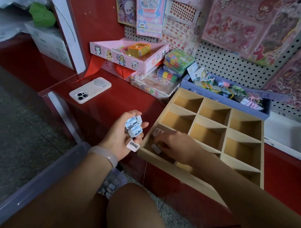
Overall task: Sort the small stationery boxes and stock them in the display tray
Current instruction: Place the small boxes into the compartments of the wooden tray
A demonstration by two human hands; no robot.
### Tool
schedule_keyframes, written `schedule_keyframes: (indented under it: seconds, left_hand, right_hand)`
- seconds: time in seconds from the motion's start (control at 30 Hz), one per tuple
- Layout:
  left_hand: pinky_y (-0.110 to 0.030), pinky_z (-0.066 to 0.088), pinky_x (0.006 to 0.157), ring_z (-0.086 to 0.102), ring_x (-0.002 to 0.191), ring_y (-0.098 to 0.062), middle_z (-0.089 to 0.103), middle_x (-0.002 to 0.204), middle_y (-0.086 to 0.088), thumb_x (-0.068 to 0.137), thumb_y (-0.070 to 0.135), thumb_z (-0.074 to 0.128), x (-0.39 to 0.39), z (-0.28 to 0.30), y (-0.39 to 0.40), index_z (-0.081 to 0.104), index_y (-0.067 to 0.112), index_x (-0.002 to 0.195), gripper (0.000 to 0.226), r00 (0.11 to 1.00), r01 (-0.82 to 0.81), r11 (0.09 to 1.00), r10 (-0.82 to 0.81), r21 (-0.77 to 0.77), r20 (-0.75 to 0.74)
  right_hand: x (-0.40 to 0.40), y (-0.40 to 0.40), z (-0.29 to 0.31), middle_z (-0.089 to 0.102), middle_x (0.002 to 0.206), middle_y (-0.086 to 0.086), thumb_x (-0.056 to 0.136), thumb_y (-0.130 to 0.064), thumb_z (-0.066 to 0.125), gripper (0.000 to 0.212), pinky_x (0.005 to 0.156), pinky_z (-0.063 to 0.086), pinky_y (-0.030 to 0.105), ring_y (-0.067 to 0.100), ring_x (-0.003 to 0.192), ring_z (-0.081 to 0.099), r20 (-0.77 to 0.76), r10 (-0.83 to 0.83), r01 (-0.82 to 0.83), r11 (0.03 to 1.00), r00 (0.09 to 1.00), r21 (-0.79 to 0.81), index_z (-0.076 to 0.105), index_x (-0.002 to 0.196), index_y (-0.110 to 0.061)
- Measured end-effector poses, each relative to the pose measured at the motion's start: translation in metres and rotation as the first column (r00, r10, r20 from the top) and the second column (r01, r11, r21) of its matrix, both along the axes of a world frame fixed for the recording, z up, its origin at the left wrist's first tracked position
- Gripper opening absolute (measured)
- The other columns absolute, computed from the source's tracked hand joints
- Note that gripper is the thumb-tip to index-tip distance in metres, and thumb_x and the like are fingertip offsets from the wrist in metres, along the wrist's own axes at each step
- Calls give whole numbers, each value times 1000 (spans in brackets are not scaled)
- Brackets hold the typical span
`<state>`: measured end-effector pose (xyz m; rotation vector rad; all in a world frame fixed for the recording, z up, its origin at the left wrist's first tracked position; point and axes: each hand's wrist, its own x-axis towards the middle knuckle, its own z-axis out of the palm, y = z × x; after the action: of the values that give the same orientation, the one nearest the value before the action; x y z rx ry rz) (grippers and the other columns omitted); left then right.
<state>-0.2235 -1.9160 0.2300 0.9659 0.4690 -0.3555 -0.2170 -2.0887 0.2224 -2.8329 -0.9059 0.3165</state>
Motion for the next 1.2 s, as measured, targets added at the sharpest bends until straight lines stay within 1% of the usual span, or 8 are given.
schedule_keyframes:
  seconds: [0.47, 0.67, 0.73, 0.8, 0.9, 0.97, 1.07, 1.2]
  left_hand:
    - [-14, 28, 36, 36, 39, -8, 59, 81, -7, 91, 23, 43, -2, -1, 0, 55, 23, 81, 16, 999, 20, 1000, -20, 9, 31]
    - [-14, 27, 35, 36, 35, -8, 58, 80, -7, 93, 20, 37, 0, -1, -1, 54, 23, 82, 20, 997, 57, 998, -59, 20, 58]
    - [-13, 26, 35, 35, 34, -9, 57, 77, -7, 92, 18, 38, 1, 0, -1, 53, 23, 80, 20, 995, 75, 997, -75, 3, 61]
    - [-13, 25, 34, 35, 32, -10, 55, 74, -7, 89, 17, 39, 1, 1, -3, 52, 22, 77, 18, 992, 109, 993, -105, -47, 76]
    - [-16, 21, 37, 35, 33, -11, 48, 68, -6, 80, 19, 44, -3, 0, -7, 53, 19, 76, 10, 972, 184, 975, -161, -125, 169]
    - [-17, 16, 38, 34, 32, -10, 43, 65, -5, 75, 22, 45, -6, 2, -10, 52, 18, 76, 8, 956, 235, 964, -206, -125, 209]
    - [-17, 17, 35, 34, 32, -9, 35, 66, -5, 73, 25, 44, -9, 4, -12, 51, 10, 80, 17, 933, 314, 946, -291, -85, 211]
    - [-16, 23, 34, 37, 33, -8, 37, 69, -6, 76, 28, 45, -8, 6, -15, 50, 10, 102, 33, 922, 347, 932, -320, -101, 218]
  right_hand:
    - [2, 20, -18, 60, 115, 7, 94, -27, 52, 28, 77, 42, 31, 24, 104, 57, 121, -105, 97, 993, 987, 71, 52, 116, -10]
    - [6, 18, -13, 64, 104, 9, 91, -28, 56, 25, 77, 46, 34, 27, 96, 61, 67, -178, 168, 977, 982, 134, 57, 110, -11]
    - [11, 16, -6, 67, 96, 6, 91, -23, 57, 19, 76, 49, 31, 22, 88, 62, 26, -281, 258, 910, 959, 324, 63, 103, -10]
    - [16, 14, 5, 67, 93, 5, 90, -19, 61, 17, 79, 50, 30, 16, 84, 61, -202, -346, 397, 717, 916, 573, 65, 101, -7]
    - [15, 11, 18, 62, 105, 8, 91, -12, 59, 29, 88, 50, 29, 13, 93, 60, -615, -57, 574, 436, 787, 693, 56, 119, -7]
    - [14, 9, 20, 59, 115, 9, 91, -7, 56, 36, 90, 50, 26, 13, 99, 60, -651, 70, 563, 437, 756, 701, 50, 126, -8]
    - [12, 6, 22, 63, 108, 8, 91, 2, 53, 32, 83, 52, 20, 9, 94, 62, -625, 165, 507, 447, 763, 737, 53, 122, -5]
    - [11, 6, 19, 65, 98, 13, 89, 5, 55, 25, 75, 53, 20, 14, 83, 66, -622, 145, 546, 357, 769, 758, 56, 114, 6]
